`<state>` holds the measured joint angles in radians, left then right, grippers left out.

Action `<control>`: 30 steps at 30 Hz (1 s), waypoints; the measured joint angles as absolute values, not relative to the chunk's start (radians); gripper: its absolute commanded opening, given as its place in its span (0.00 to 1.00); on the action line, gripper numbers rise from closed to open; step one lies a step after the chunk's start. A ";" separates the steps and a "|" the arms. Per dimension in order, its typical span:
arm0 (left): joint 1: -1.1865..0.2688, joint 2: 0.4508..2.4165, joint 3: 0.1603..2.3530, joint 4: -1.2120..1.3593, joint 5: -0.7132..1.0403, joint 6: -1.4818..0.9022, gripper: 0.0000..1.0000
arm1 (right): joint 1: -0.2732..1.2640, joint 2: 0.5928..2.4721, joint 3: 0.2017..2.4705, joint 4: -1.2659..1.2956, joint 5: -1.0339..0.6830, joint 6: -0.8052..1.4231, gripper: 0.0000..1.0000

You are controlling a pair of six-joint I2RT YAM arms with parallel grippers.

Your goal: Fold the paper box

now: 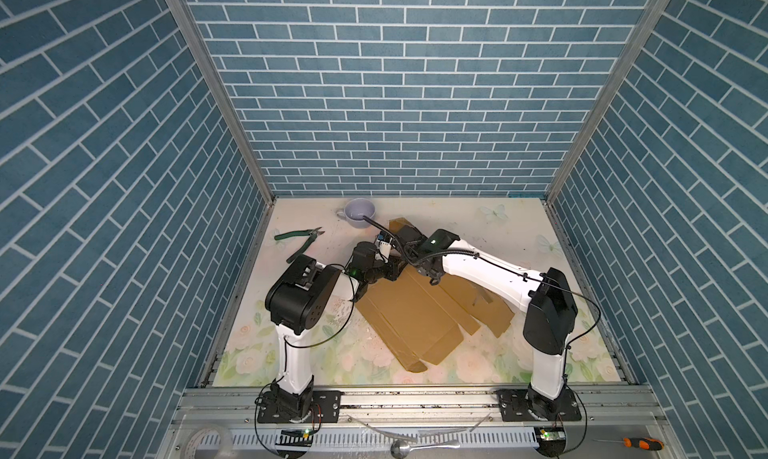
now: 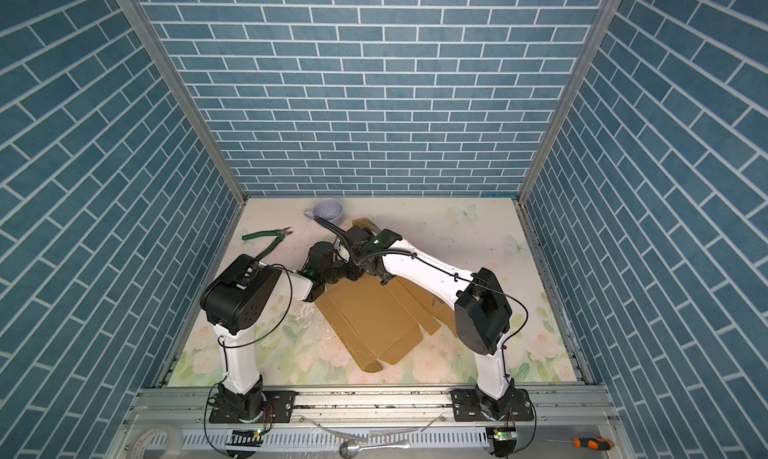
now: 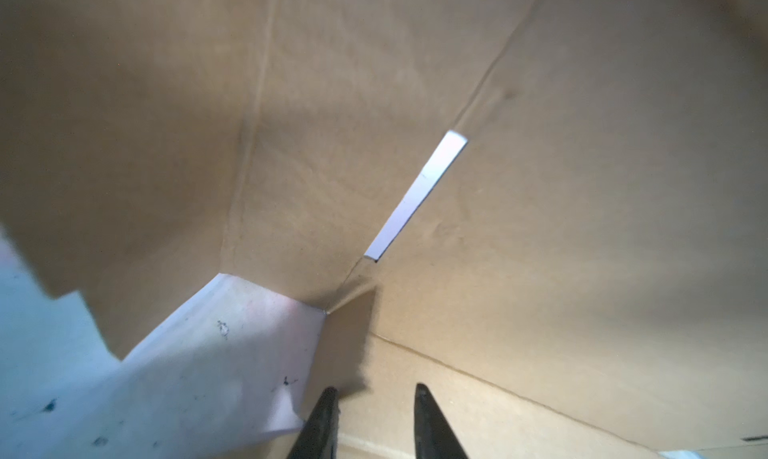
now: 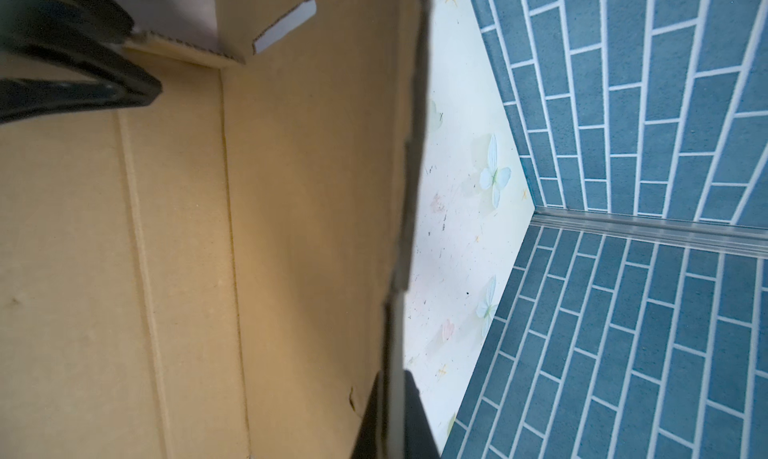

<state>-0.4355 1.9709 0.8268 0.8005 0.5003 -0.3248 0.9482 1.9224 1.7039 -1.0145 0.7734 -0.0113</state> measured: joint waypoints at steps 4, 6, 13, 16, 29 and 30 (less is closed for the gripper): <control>-0.416 1.941 0.816 0.805 0.513 -0.336 0.35 | 0.949 1.922 1.688 -0.997 0.802 -0.004 0.00; -0.410 1.933 0.816 0.806 0.518 -0.338 0.36 | 0.949 1.922 1.678 -0.983 0.819 -0.006 0.00; -0.355 1.868 0.781 0.801 0.553 -0.385 0.44 | 0.949 1.914 1.622 -0.916 0.872 -0.035 0.00; -0.287 1.785 0.787 0.754 0.566 -0.406 0.52 | 0.949 1.898 1.590 -0.878 0.883 -0.059 0.00; -0.305 1.774 1.185 0.494 0.596 -0.422 0.48 | 0.953 1.860 1.547 -0.794 0.871 -0.138 0.00; -0.314 1.785 1.193 0.480 0.597 -0.422 0.46 | 0.954 1.859 1.547 -0.792 0.872 -0.139 0.00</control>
<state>-0.3141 1.7847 1.1934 0.4805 0.5968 -0.4225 0.9543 1.8587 1.5467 -0.7918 0.8719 -0.1394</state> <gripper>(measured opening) 0.495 0.060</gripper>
